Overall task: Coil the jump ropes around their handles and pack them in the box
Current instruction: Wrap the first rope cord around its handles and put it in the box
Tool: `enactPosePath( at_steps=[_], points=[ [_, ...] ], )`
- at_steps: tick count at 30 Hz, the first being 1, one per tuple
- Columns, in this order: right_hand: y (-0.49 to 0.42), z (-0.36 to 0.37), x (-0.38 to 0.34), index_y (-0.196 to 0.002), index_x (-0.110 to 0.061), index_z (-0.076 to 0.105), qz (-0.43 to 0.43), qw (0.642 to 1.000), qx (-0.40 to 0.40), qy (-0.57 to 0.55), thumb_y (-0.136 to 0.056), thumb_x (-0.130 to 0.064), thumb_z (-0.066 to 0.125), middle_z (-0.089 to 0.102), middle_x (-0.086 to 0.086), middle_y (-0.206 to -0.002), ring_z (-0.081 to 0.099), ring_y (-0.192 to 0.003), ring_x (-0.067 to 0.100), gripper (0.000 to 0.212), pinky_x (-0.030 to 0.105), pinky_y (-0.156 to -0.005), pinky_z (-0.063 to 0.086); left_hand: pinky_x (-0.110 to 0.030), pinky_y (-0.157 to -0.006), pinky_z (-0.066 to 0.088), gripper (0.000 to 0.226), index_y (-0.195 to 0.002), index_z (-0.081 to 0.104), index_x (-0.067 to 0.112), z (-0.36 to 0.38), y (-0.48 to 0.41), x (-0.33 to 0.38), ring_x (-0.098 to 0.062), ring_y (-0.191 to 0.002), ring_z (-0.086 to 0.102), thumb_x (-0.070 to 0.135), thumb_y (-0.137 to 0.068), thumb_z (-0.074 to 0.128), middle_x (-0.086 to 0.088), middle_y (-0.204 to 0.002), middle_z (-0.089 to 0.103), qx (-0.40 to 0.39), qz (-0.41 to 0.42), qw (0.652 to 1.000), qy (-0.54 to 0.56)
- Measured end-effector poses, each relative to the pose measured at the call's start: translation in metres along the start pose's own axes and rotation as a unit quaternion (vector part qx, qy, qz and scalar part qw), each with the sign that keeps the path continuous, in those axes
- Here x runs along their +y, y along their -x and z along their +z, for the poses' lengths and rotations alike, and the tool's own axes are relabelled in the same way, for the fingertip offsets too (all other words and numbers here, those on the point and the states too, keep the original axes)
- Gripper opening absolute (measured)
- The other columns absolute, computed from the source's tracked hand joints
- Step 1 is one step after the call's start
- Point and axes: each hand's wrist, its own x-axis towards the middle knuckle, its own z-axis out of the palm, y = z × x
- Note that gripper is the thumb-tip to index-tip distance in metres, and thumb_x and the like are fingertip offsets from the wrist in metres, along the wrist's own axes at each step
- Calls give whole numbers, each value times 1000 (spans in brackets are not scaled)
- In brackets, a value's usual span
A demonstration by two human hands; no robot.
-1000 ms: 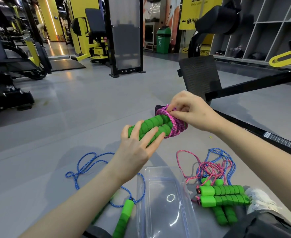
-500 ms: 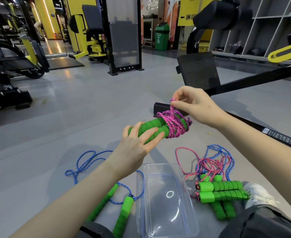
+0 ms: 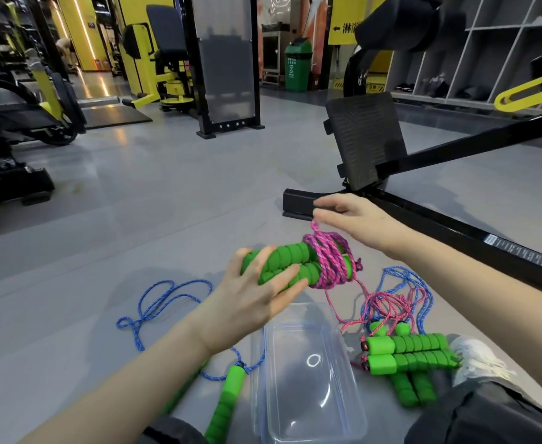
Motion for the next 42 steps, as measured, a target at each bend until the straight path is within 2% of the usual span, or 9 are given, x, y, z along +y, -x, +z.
enactPosePath(
  at_steps=[4, 10, 16, 25, 29, 32, 35, 38, 42],
  points=[
    [11, -3, 6, -133, -14, 52, -172, 965, 87, 176, -94, -31, 52, 47, 9, -137, 37, -129, 19, 42, 15, -106, 19, -52, -85, 41, 45, -133, 47, 17, 0, 2, -22, -44, -113, 48, 1, -98, 23, -6, -131, 46, -16, -12, 1000, -10],
    [30, 10, 36, -142, -11, 33, -404, 802, 58, 435, -97, -37, 42, 40, 16, -145, 38, -134, 30, 53, 44, -111, 32, -49, -82, 41, 61, -134, 43, 15, -11, -3, -34, -44, -111, 49, -2, -87, 9, -6, -132, 44, -65, -12, 998, -19],
    [38, 33, 70, -140, -6, 32, -384, 820, 28, 424, -83, 3, 58, 43, 19, -143, 46, -127, 32, 64, 42, -104, 41, -47, -82, 35, 61, -129, 46, 14, 8, 5, 57, -42, -109, 44, -2, -70, 44, -7, -128, 46, -62, -189, 980, 30],
    [50, 81, 131, -130, -4, 51, -342, 823, -153, 428, -39, 19, 72, 55, 20, -132, 61, -112, 31, 96, 40, -86, 53, -51, -80, 44, 60, -118, 63, 17, 33, -5, 199, -39, -103, 51, -2, -64, 43, -6, -110, 68, -306, -476, 806, 174],
    [49, 99, 162, -132, -11, 46, -365, 803, -202, 426, -60, 11, 62, 57, 13, -131, 61, -113, 24, 77, 32, -90, 50, -45, -77, 34, 42, -115, 54, 16, 54, 6, 225, -37, -101, 47, -2, -88, 27, -7, -101, 70, -391, -519, 732, 202],
    [44, 113, 173, -126, -13, 59, -375, 789, -226, 432, -76, -6, 32, 61, 10, -127, 63, -109, 22, 57, 31, -85, 53, -48, -77, 37, 52, -116, 56, 13, 54, 2, 234, -40, -99, 49, 2, -68, 39, -9, -104, 67, -385, -560, 690, 251],
    [38, 131, 176, -119, -10, 64, -390, 769, -243, 444, -73, 1, 51, 64, 13, -122, 66, -103, 26, 50, 34, -76, 58, -53, -66, 49, 65, -108, 69, 10, 58, -3, 231, -45, -87, 60, -1, -45, 57, -11, -103, 68, -409, -591, 634, 284],
    [31, 141, 181, -117, -11, 66, -364, 787, -249, 431, -57, 1, 81, 65, 13, -119, 68, -99, 27, 63, 34, -69, 57, -52, -63, 51, 58, -105, 71, 9, 67, -4, 224, -44, -84, 61, 1, -48, 59, -12, -101, 67, -431, -594, 621, 274],
    [27, 146, 176, -143, -19, 37, -301, 804, -295, 419, -92, -3, 46, 32, 15, -151, 41, -133, 34, 55, 40, -94, 50, -55, -69, 50, 54, -109, 71, 10, 75, -2, 225, -46, -90, 59, 8, -65, 40, -15, -105, 65, -445, -590, 614, 275]
  ],
)
